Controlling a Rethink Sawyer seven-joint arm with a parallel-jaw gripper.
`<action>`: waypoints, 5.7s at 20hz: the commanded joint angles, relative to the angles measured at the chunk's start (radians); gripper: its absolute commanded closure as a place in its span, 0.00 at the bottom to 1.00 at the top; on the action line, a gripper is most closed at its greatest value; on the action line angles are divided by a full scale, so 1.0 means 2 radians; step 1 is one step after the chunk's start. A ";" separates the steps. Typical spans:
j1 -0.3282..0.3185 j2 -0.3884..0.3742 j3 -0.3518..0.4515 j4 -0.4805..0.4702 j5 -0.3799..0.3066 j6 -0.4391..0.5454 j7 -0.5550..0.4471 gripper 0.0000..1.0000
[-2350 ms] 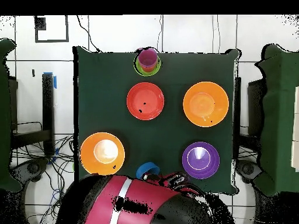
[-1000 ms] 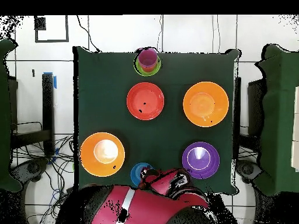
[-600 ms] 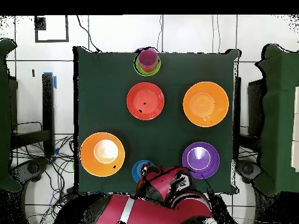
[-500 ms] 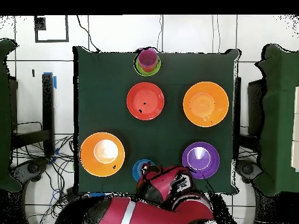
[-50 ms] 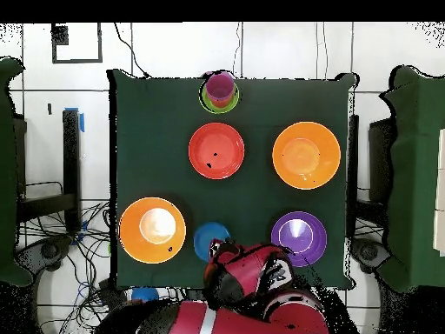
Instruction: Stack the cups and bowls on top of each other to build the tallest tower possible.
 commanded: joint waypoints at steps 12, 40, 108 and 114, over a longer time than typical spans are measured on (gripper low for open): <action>0.026 0.024 0.041 -0.026 0.040 0.037 0.022 1.00; 0.041 0.080 0.015 -0.057 0.055 -0.004 0.029 0.00; 0.008 0.021 0.055 -0.037 0.065 0.042 0.019 0.00; 0.012 0.028 0.052 -0.043 0.067 0.040 0.020 0.00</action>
